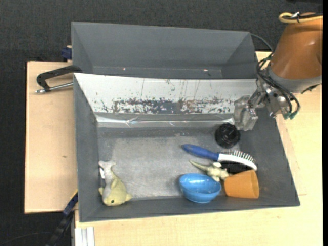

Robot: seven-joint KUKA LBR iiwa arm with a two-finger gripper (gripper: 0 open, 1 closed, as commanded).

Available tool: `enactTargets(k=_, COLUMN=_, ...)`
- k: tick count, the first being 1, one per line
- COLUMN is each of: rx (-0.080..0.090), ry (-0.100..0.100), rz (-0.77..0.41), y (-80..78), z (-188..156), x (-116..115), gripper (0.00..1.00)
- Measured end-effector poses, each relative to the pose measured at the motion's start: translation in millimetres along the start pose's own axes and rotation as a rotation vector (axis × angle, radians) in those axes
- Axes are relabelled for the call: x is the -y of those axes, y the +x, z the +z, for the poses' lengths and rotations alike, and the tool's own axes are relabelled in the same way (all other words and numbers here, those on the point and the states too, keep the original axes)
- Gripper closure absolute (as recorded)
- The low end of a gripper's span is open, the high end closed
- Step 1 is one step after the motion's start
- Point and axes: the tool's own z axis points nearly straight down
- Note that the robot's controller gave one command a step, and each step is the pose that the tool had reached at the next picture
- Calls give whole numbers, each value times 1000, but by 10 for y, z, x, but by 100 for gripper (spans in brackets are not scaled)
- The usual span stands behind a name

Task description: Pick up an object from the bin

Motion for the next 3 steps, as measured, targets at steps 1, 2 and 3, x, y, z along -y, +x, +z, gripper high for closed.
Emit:
enactTargets(k=1, rx=-9, ry=-3, rz=-1, y=21, z=53, x=-8, gripper=0)
enactTargets(k=2, rx=-15, ry=-7, rz=-164, y=17, z=937, x=-122, gripper=0)
enactTargets(k=3, rx=-9, ry=-11, rz=-165, y=-4, z=910, x=-153, gripper=100)
